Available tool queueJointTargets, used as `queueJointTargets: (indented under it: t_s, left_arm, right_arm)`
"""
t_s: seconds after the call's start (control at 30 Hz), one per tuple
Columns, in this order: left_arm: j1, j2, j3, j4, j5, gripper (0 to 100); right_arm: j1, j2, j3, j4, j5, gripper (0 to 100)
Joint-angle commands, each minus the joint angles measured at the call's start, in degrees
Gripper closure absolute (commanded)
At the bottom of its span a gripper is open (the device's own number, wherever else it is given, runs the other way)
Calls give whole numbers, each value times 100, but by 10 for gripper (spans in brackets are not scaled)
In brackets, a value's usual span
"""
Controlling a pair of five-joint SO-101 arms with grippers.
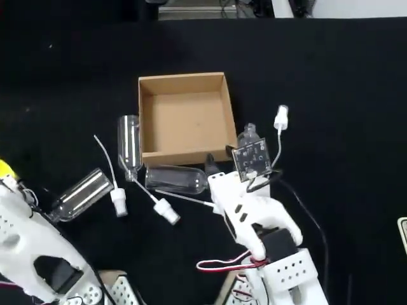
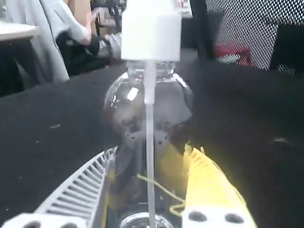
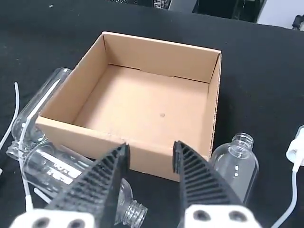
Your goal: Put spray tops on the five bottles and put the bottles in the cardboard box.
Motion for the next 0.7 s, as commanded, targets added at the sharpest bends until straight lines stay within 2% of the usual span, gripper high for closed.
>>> queueJointTargets:
  t_s: [0.0,0.23,0.4,0.47,0.67]
  left_arm:
    - [-84,475,-215,-484,-53,970]
    - [-84,598,-163,-466,-26,945]
    - [-119,589,-163,-466,-18,743]
    - [-119,589,-163,-466,-18,698]
    - [-75,571,-154,-492,-53,723]
  right_arm:
    - [-70,-163,-40,62,35,868]
    - [-70,-163,-40,70,35,868]
    - [-62,-163,-40,70,35,868]
    - [-62,-163,-40,70,35,868]
    - [-62,-163,-40,70,35,868]
